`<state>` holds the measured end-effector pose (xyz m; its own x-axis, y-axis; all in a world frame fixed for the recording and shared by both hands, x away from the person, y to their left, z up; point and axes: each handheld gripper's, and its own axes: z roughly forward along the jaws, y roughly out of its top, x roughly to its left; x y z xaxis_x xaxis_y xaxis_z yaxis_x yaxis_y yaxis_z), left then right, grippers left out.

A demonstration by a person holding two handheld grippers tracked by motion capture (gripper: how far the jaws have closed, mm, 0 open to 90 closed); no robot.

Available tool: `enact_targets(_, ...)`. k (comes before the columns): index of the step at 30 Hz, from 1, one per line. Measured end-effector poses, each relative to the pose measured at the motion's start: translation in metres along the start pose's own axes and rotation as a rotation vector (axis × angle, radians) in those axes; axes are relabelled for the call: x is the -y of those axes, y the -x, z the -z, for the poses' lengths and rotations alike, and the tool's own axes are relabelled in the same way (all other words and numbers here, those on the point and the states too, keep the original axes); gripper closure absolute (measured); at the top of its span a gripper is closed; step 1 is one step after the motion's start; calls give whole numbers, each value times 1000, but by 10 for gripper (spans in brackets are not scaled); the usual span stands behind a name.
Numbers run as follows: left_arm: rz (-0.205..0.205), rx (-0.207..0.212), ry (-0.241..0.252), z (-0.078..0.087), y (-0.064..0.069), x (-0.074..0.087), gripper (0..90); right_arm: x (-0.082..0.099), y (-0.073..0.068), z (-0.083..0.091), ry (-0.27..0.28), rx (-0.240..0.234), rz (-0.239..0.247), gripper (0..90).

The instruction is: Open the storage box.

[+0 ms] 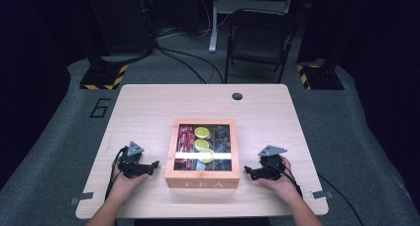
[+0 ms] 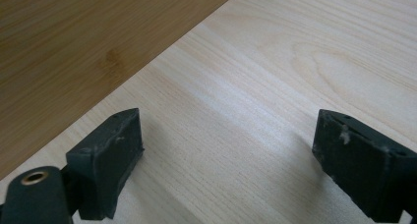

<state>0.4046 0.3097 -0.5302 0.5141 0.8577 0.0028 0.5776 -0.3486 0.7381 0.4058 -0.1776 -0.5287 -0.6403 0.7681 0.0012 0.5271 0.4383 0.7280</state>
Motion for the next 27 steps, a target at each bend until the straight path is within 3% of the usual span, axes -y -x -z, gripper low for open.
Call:
enact_targets(16,9,-8,1,0,1,0,124,0,-1,1,5,5,0,139)
enact_targets(19,9,-9,1,1,1,0,124,0,-3,2,-3,6,-22,145)
enact_targets(27,18,-17,-5,2,2,0,160,-2,1,6,-11,22,-26,302)
